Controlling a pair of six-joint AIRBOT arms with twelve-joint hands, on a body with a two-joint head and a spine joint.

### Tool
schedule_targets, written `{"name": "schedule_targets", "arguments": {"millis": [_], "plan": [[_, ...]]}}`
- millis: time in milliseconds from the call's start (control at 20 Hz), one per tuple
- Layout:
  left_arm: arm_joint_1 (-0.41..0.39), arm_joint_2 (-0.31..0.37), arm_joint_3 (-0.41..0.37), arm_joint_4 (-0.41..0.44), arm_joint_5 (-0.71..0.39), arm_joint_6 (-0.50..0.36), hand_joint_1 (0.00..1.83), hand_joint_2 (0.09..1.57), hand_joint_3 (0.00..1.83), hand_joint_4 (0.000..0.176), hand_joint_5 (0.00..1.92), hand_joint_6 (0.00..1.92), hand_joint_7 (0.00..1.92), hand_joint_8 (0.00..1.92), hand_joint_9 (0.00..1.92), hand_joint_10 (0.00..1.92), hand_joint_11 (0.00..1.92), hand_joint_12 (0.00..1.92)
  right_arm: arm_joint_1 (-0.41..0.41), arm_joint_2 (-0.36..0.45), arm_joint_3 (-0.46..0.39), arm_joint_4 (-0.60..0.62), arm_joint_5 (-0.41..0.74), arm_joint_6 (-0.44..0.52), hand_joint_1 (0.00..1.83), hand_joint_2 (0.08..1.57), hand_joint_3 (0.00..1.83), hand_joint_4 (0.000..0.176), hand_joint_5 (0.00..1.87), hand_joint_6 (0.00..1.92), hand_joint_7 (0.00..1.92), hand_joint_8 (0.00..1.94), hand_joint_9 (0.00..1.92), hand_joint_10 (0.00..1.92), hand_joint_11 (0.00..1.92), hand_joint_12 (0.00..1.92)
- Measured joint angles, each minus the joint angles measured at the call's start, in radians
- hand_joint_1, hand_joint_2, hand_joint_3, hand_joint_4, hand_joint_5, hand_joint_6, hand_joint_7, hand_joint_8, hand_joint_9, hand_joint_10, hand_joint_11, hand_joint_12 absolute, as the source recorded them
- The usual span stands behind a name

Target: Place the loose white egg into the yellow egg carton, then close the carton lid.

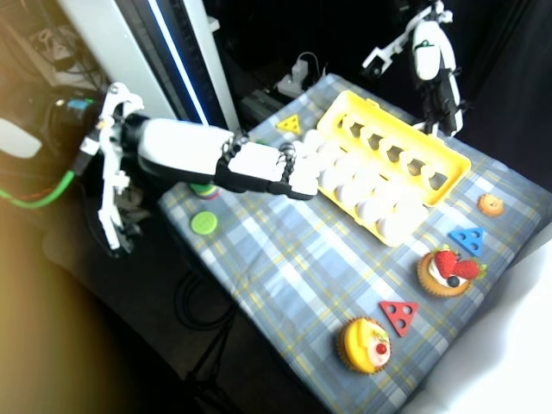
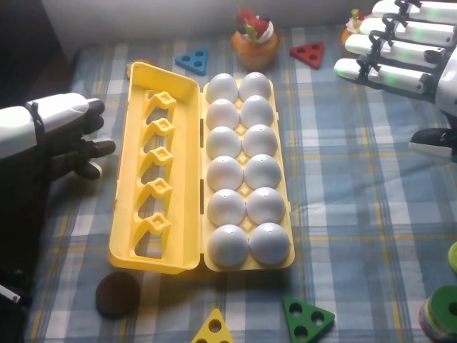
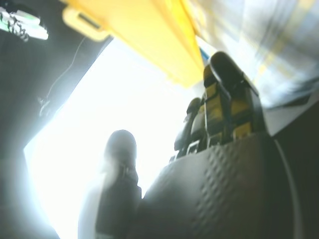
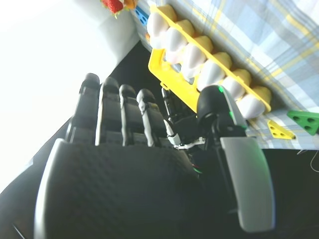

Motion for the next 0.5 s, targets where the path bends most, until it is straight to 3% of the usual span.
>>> {"name": "schedule_targets", "arguments": {"millis": [50, 150, 200, 300, 350, 400, 450, 500], "plan": [[0.0, -0.001, 0.0, 0.015, 0.0, -0.009, 0.12, 1.25, 0.0, 0.0, 0.0, 0.0, 0.0, 0.0, 0.36, 0.08, 0.04, 1.53, 0.0, 0.0, 0.0, 0.0, 0.001, 0.0, 0.47, 1.39, 0.0, 0.022, 0.0, 0.0, 0.0, 0.0, 0.0, 0.0, 0.0, 0.0], [-0.002, -0.013, 0.006, 0.029, 0.0, -0.03, 0.11, 1.27, 0.01, 0.0, 0.0, 0.0, 0.0, 0.0, 0.45, 0.1, 0.1, 1.49, 0.0, 0.0, 0.0, 0.0, 0.001, 0.0, 0.48, 1.38, 0.0, 0.01, 0.0, 0.0, 0.0, 0.0, 0.0, 0.0, 0.0, 0.0], [-0.002, -0.019, 0.006, 0.035, 0.0, -0.047, 0.1, 1.28, 0.0, 0.0, 0.0, 0.0, 0.0, 0.0, 0.49, 0.11, 0.12, 1.47, 0.0, 0.0, 0.0, 0.0, 0.001, 0.0, 0.48, 1.38, 0.0, 0.02, 0.0, 0.0, 0.0, 0.0, 0.0, 0.0, 0.0, 0.0], [-0.002, -0.027, 0.006, 0.069, -0.008, -0.071, 0.08, 1.26, 0.0, 0.0, 0.0, 0.0, 0.0, 0.0, 0.52, 0.11, 0.09, 1.51, 0.0, 0.0, 0.0, 0.001, 0.001, 0.0, 0.51, 1.38, 0.0, 0.022, 0.0, 0.0, 0.0, 0.0, 0.0, 0.0, 0.0, 0.0], [-0.002, -0.028, 0.005, 0.074, -0.017, -0.074, 0.1, 1.23, 0.0, 0.005, 0.0, 0.0, 0.0, 0.0, 0.56, 0.11, 0.17, 1.44, 0.0, 0.0, 0.0, 0.001, 0.001, 0.0, 0.49, 1.37, 0.0, 0.02, 0.0, 0.0, 0.0, 0.0, 0.0, 0.0, 0.0, 0.0], [-0.002, -0.028, 0.005, 0.068, -0.033, -0.082, 0.15, 1.22, 0.0, 0.025, 0.0, 0.0, 0.0, 0.0, 0.57, 0.1, 0.19, 1.36, 0.0, 0.0, 0.0, 0.003, 0.0, 0.0, 0.5, 1.37, 0.0, 0.01, 0.0, 0.0, 0.0, 0.0, 0.0, 0.0, 0.0, 0.0], [-0.002, -0.027, 0.005, 0.065, -0.05, -0.092, 0.15, 1.22, 0.0, 0.025, 0.0, 0.0, 0.0, 0.0, 0.57, 0.1, 0.19, 1.36, 0.0, 0.0, 0.0, 0.004, 0.0, 0.0, 0.5, 1.37, 0.0, 0.01, 0.0, 0.0, 0.0, 0.0, 0.0, 0.0, 0.0, 0.0], [-0.002, -0.027, 0.005, 0.067, -0.068, -0.094, 0.17, 1.21, 0.0, 0.025, 0.0, 0.0, 0.0, 0.0, 0.57, 0.09, 0.21, 1.34, 0.0, 0.0, 0.0, 0.004, 0.001, 0.0, 0.48, 1.37, 0.0, 0.039, 0.0, 0.0, 0.0, 0.0, 0.0, 0.0, 0.0, 0.0]]}}
